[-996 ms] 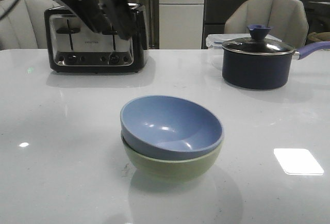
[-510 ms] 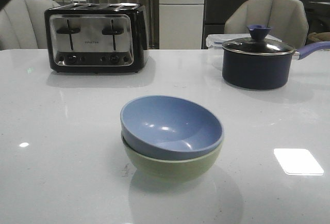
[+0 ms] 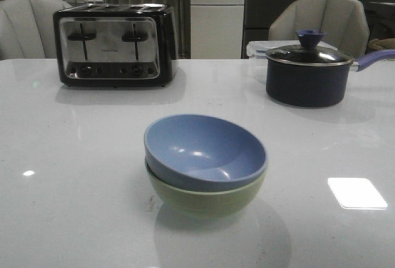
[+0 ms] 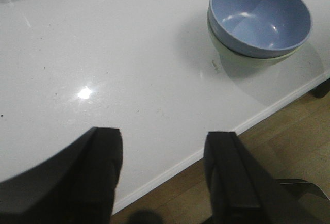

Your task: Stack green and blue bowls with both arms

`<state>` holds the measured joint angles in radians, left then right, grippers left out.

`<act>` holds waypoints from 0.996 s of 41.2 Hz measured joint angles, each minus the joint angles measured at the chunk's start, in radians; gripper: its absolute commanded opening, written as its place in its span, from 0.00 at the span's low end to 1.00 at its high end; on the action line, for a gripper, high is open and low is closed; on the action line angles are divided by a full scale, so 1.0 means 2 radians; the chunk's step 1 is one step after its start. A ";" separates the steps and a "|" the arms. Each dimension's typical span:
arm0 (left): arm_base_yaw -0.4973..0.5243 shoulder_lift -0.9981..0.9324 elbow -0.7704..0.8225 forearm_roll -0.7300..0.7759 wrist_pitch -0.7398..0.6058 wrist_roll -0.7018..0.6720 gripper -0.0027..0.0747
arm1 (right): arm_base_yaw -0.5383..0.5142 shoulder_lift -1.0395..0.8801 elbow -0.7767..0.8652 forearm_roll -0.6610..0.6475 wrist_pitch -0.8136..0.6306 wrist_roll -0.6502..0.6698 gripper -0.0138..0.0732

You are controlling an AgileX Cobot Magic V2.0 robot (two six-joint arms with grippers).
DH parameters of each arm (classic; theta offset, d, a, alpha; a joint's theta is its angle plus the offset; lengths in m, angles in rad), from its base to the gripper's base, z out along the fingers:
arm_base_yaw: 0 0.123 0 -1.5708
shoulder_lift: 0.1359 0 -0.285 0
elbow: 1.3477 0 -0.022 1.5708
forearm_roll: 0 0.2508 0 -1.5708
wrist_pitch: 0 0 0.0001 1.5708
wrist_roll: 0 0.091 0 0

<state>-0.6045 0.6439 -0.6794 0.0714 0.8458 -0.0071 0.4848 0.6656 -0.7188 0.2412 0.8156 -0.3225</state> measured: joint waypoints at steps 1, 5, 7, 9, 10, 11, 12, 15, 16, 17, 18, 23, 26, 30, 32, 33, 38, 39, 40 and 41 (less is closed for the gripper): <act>0.000 0.000 0.000 0.000 -0.001 0.000 0.40 | 0.000 0.000 0.000 0.000 0.000 0.000 0.53; 0.000 0.000 0.000 0.000 -0.013 0.000 0.28 | 0.000 0.000 0.000 0.000 0.000 0.000 0.38; 0.000 0.000 0.000 0.000 -0.020 0.000 0.22 | 0.000 0.000 0.000 0.000 0.000 0.000 0.31; 0.000 0.000 0.000 0.000 -0.025 0.000 0.16 | 0.000 0.000 0.000 0.000 0.000 0.000 0.24; 0.000 0.000 0.000 0.000 -0.025 0.000 0.15 | 0.000 0.000 0.000 0.000 0.000 0.000 0.21; 0.000 0.000 0.000 0.000 -0.028 0.000 0.16 | 0.000 0.000 0.000 0.000 0.000 0.000 0.22; 0.000 0.000 0.000 0.000 -0.029 0.000 0.16 | 0.000 0.000 0.000 0.000 0.000 0.000 0.23; 0.000 0.000 0.000 0.000 -0.033 0.000 0.15 | 0.000 0.000 0.000 0.000 0.000 0.000 0.22; 0.000 0.000 0.000 0.000 -0.034 0.000 0.15 | 0.000 0.000 0.000 0.000 0.000 0.000 0.22; 0.000 0.000 0.000 0.000 -0.034 0.000 0.15 | 0.000 0.000 0.000 0.000 0.000 0.000 0.22; 0.000 0.000 0.000 0.000 -0.034 0.000 0.15 | 0.000 0.000 0.000 0.000 0.000 0.000 0.22; 0.000 0.000 0.000 0.000 -0.035 0.000 0.15 | 0.000 0.000 0.000 0.000 0.000 0.000 0.22; 0.000 0.000 0.000 0.000 -0.036 0.000 0.15 | 0.000 0.000 0.000 0.000 0.000 0.000 0.22; 0.000 0.000 0.000 0.000 -0.036 0.000 0.15 | 0.000 0.000 0.000 0.000 0.000 0.000 0.22; 0.000 0.000 0.000 0.000 -0.036 0.000 0.15 | 0.000 0.000 0.000 0.000 0.000 0.000 0.22; 0.000 0.000 0.000 0.000 -0.036 0.000 0.15 | 0.000 0.000 0.000 0.000 0.000 0.000 0.22; 0.000 -0.002 0.000 0.000 -0.036 0.000 0.15 | 0.000 0.000 0.000 0.000 0.000 0.000 0.22; 0.000 -0.005 0.000 0.000 -0.036 0.000 0.15 | 0.000 0.000 0.000 0.000 0.000 0.000 0.22; 0.002 -0.009 0.001 0.000 -0.036 0.000 0.15 | 0.000 0.000 0.000 0.000 0.000 0.000 0.22; 0.005 -0.015 0.001 0.000 -0.036 0.000 0.15 | 0.000 0.000 0.000 -0.001 0.000 0.000 0.22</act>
<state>-0.5943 0.6147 -0.6771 0.0718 0.7735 -0.0071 0.4848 0.6656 -0.7188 0.2394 0.8156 -0.3230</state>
